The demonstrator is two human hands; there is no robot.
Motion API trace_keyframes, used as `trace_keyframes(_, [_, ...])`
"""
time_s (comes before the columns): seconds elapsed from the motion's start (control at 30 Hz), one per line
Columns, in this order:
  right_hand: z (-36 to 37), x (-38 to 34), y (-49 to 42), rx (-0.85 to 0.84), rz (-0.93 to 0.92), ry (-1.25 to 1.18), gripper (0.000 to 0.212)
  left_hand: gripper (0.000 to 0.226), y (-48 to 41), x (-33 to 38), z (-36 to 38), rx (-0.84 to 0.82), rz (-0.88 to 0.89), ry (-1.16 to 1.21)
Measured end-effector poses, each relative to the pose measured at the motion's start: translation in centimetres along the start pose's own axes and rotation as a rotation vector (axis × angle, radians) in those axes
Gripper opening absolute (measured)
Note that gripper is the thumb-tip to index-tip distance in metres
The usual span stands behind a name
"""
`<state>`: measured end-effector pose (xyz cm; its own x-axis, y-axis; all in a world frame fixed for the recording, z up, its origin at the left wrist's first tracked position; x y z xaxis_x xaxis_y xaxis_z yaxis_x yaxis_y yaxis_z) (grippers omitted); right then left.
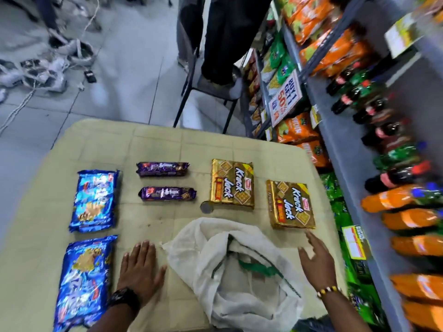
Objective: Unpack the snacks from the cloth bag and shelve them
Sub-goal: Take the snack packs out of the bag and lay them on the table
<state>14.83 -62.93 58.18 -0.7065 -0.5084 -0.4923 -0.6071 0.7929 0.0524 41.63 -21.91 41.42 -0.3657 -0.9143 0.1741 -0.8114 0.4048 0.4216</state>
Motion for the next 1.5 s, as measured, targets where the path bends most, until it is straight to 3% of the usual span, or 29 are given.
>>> trace_keyframes(0.17, [-1.5,4.2,-1.5,0.029,0.058,-0.075,0.049,0.052,-2.3,6.2,-5.7,0.033,-0.122,0.217])
trace_keyframes(0.33, [-1.5,7.1,-7.0,0.029,0.035,-0.178,0.047,0.03,-4.2,22.0,-9.5,-0.021,0.135,0.546])
trace_keyframes(0.43, [-0.2,10.3,-11.2,-0.01,0.134,-0.277,0.045,0.034,-5.1,31.8,-8.0,-0.22,0.216,0.595])
trace_keyframes(0.6, [3.3,14.5,-16.5,-0.193,0.28,-0.37,0.055,0.07,-6.5,41.0,-1.6,-0.561,0.02,0.782])
trace_keyframes(0.67, [4.8,15.6,-17.8,-0.241,0.313,-0.408,0.057,0.066,-7.3,43.1,0.5,-0.626,-0.044,0.905])
trace_keyframes(0.73, [5.9,15.9,-18.4,-0.271,0.344,-0.456,0.057,0.048,-7.7,44.6,1.7,-0.67,-0.081,1.061])
trace_keyframes(0.87, [6.3,14.9,-18.5,-0.258,0.368,-0.579,0.061,0.039,-8.1,45.0,2.3,-0.659,-0.207,1.278])
trace_keyframes(1.03, [3.4,10.8,-18.8,-0.168,0.332,-0.851,0.043,0.037,-8.2,44.1,-1.9,-0.619,-0.134,1.343])
trace_keyframes(1.17, [3.4,3.8,-19.7,-0.23,0.234,-0.97,0.03,0.071,-10.4,39.3,-6.6,-0.498,-0.14,1.295])
trace_keyframes(1.23, [4.4,0.0,-20.0,-0.258,0.192,-0.974,0.024,0.076,-11.9,35.9,-8.5,-0.414,-0.173,1.277])
trace_keyframes(1.37, [7.7,-5.9,-19.5,-0.317,0.167,-0.967,0.017,0.048,-14.2,29.3,-11.3,-0.352,-0.232,1.25])
trace_keyframes(1.5, [10.6,-8.6,-18.9,-0.362,0.218,-0.945,0.015,0.042,-15.5,25.9,-12.3,-0.388,-0.246,1.269])
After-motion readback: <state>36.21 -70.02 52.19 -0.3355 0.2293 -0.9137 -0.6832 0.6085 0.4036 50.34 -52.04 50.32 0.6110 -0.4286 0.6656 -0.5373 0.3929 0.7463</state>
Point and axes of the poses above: each hand's wrist, its own y-axis away from the middle knuckle, its own z-axis out of the palm, x = y × z, the point moved 10 cm from there along -y, towards the middle knuckle, and after that the axes turned 9 degrees about -z, right-handed, at the moved point
